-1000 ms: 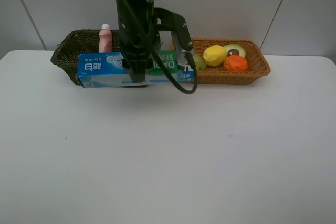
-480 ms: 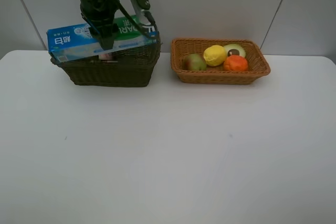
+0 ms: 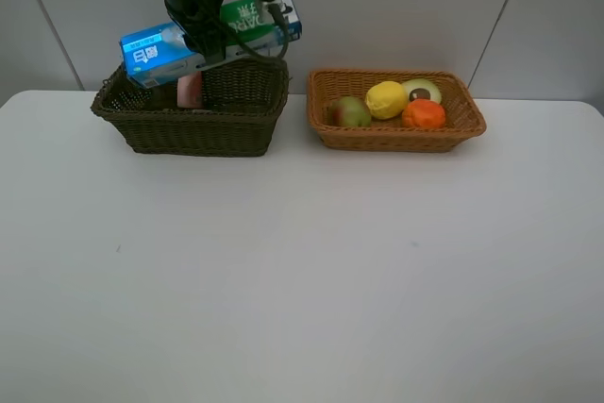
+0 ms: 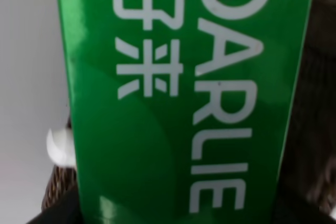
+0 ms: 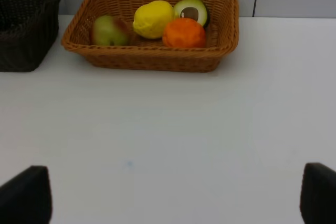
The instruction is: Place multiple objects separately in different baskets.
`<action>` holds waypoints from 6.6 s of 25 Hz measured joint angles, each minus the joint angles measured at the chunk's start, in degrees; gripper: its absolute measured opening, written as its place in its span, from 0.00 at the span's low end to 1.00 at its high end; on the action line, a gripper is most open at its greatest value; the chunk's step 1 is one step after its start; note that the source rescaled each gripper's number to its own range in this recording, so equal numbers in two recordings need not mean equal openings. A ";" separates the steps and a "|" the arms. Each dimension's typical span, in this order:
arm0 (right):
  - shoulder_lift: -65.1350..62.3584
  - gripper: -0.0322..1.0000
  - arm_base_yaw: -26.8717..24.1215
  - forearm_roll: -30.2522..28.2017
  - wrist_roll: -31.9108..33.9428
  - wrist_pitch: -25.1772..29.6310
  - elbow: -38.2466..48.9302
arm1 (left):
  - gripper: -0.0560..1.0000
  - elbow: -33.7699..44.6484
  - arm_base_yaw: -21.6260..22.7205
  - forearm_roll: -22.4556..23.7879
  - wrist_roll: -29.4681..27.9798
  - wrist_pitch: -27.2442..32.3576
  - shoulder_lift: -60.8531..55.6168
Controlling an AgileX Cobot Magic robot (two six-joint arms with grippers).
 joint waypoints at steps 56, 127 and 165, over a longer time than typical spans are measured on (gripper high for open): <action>0.00 1.00 0.00 0.05 0.00 0.00 0.00 | 0.98 0.00 5.47 -9.22 -0.31 -17.02 8.96; 0.00 1.00 0.00 0.05 0.00 0.00 0.00 | 0.98 47.64 5.47 -18.68 -16.50 20.15 -61.38; 0.00 1.00 0.00 0.04 0.00 0.00 0.00 | 0.98 77.96 14.66 -19.25 -31.86 11.18 -102.69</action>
